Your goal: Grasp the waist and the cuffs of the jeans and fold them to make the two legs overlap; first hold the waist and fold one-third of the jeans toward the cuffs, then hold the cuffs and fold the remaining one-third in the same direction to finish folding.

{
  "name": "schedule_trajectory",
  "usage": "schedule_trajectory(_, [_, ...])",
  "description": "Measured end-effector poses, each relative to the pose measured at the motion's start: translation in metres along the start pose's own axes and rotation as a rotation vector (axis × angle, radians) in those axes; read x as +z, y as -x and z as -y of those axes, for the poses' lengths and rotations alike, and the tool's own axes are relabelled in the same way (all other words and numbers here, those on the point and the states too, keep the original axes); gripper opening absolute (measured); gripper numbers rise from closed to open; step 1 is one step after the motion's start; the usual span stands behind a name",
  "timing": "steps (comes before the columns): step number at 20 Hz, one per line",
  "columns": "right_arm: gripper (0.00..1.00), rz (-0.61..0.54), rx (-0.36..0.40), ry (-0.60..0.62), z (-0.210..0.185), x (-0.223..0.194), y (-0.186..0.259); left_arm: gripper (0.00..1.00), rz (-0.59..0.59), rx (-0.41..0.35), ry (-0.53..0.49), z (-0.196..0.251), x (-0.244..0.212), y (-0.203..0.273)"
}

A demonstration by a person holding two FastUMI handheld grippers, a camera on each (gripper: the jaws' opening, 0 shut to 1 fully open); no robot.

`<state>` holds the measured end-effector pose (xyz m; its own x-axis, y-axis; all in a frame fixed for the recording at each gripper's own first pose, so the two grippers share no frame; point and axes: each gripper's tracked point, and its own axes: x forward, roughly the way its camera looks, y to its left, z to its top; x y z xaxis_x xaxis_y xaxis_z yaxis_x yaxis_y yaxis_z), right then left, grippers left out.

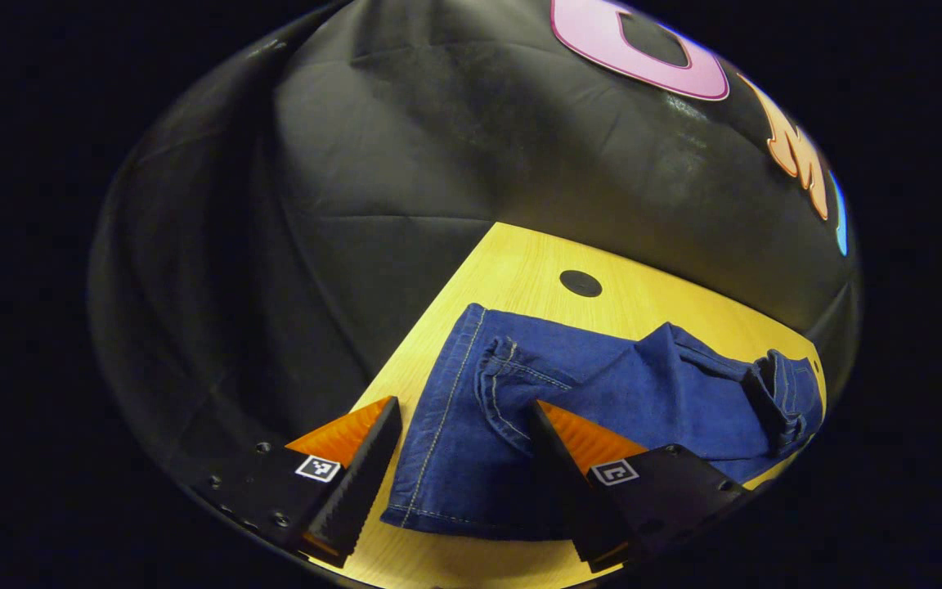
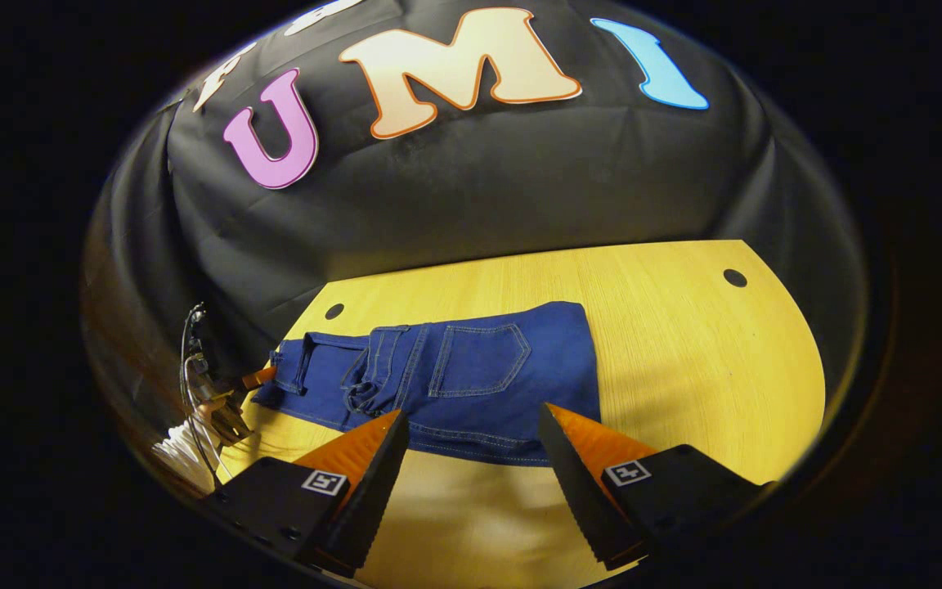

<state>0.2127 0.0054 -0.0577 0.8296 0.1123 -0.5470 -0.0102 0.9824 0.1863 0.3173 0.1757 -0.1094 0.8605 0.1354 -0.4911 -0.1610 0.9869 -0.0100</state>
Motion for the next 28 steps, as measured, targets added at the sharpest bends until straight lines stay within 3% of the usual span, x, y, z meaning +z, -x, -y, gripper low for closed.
schedule_trajectory(3, [0.98, -0.006, -0.002, -0.031, 0.005, -0.003, -0.001, 0.95, -0.049, 0.033, -0.076, -0.003, -0.005, 0.003])
schedule_trajectory(4, [0.94, -0.008, -0.005, -0.037, 0.007, -0.004, -0.002, 0.94, -0.042, 0.026, -0.077, -0.001, -0.003, 0.003])
schedule_trajectory(5, [0.98, -0.007, -0.007, -0.04, 0.007, -0.003, -0.002, 0.99, -0.036, 0.019, -0.056, 0.002, 0.0, 0.003])
schedule_trajectory(7, [0.98, 0.003, -0.014, -0.044, 0.009, 0.0, -0.002, 0.74, -0.025, 0.02, -0.055, 0.001, 0.002, 0.007])
schedule_trajectory(11, [0.98, 0.009, -0.032, -0.051, 0.016, 0.0, 0.002, 0.55, -0.019, -0.024, -0.032, 0.016, 0.006, 0.009])
schedule_trajectory(13, [0.98, 0.011, -0.039, -0.059, 0.018, 0.0, 0.005, 0.24, -0.004, -0.027, -0.006, 0.025, 0.008, 0.007])
schedule_trajectory(15, [0.98, 0.018, -0.044, -0.065, 0.018, 0.002, 0.008, 0.01, 0.016, -0.01, 0.019, 0.025, 0.01, 0.006])
schedule_trajectory(18, [0.98, 0.03, -0.061, -0.055, 0.024, 0.003, 0.014, 0.0, 0.013, -0.016, 0.008, 0.029, 0.012, 0.008])
schedule_trajectory(20, [0.98, 0.036, -0.067, -0.062, 0.027, 0.004, 0.018, 0.0, 0.032, -0.058, 0.054, 0.038, 0.023, 0.016])
schedule_trajectory(24, [0.98, 0.059, -0.072, -0.089, 0.036, 0.004, 0.031, 0.0, 0.103, -0.185, 0.137, 0.065, 0.052, 0.06])
schedule_trajectory(28, [0.98, 0.077, -0.069, -0.096, 0.048, 0.003, 0.051, 0.0, 0.171, -0.328, 0.147, 0.134, 0.087, 0.104])
